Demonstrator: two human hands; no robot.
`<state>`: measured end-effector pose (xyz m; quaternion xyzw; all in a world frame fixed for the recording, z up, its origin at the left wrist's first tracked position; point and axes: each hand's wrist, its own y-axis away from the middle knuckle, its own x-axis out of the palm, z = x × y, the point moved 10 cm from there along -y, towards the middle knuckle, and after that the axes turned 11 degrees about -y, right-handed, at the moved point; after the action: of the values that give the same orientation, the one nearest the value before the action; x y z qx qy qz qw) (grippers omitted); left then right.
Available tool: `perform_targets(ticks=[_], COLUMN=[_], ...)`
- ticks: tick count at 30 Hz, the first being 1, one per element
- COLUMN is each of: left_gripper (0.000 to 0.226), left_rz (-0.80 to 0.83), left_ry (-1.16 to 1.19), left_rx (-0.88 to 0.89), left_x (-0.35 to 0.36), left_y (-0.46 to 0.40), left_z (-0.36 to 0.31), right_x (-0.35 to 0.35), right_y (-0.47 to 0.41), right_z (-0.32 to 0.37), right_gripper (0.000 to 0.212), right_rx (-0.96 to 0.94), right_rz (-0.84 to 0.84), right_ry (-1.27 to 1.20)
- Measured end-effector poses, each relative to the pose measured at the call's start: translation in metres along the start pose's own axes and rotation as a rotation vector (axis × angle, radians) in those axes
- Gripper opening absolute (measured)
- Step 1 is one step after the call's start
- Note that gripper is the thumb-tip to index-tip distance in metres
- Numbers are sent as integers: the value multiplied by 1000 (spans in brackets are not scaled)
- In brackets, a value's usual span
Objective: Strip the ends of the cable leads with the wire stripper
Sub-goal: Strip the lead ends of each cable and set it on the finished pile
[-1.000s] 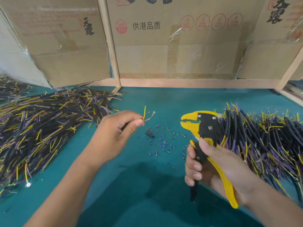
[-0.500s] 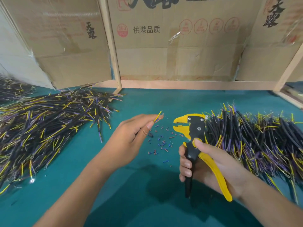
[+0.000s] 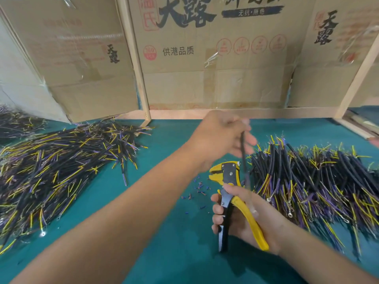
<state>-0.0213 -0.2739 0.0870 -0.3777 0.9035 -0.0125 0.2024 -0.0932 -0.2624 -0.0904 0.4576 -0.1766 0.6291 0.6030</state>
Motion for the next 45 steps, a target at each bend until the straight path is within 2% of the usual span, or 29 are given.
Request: perform_targets(ticks=[3, 6, 9, 13, 17, 19, 23, 30, 34, 36, 38, 41, 43, 45], left_gripper=[29, 41, 36, 32, 19, 24, 24, 11, 12, 7, 15, 14, 19, 27], left_rz=[55, 112, 58, -66, -194, -233, -217, -185, -91, -133, -303, -453, -469, -361], left_ry=[82, -305, -601, -881, -1285, -1440, -1492, -1494, -1437, -1291, -874, -264, 66, 367], left_rx=[-129, -84, 39, -97, -416, -586, -741, -702, -749, -765, -731, -506, -335, -219], left_x=[49, 77, 59, -28, -158, -213, -261, -266, -281, -287, -286, -250, -222, -187], left_y=[-40, -65, -69, -57, -19, 9, 48, 42, 41, 45, 51, 63, 68, 64], left_z=[1, 1, 4, 57, 128, 160, 209, 209, 203, 193, 182, 154, 133, 114], right_x=[-2, -1, 0, 1, 1, -2, -8, -6, -1, 1, -1, -5, -5, -5], right_y=[0, 2, 2, -1, -5, -7, -12, -7, -3, -2, -3, -5, -6, -6], right_z=[-2, -1, -3, -4, -5, -6, -7, -6, -3, -3, -3, -4, -4, -4], right_gripper=[47, 40, 41, 41, 40, 38, 37, 39, 42, 42, 44, 46, 45, 44], right_rx=[20, 34, 53, 45, 49, 60, 75, 65, 41, 41, 38, 37, 43, 43], right_rz=[-18, -1, 27, 49, 78, 83, 76, 67, 50, 51, 40, 27, 37, 44], right_ry=[-33, -37, -38, -18, -3, -5, -17, -6, -2, 13, 15, 9, 10, 9])
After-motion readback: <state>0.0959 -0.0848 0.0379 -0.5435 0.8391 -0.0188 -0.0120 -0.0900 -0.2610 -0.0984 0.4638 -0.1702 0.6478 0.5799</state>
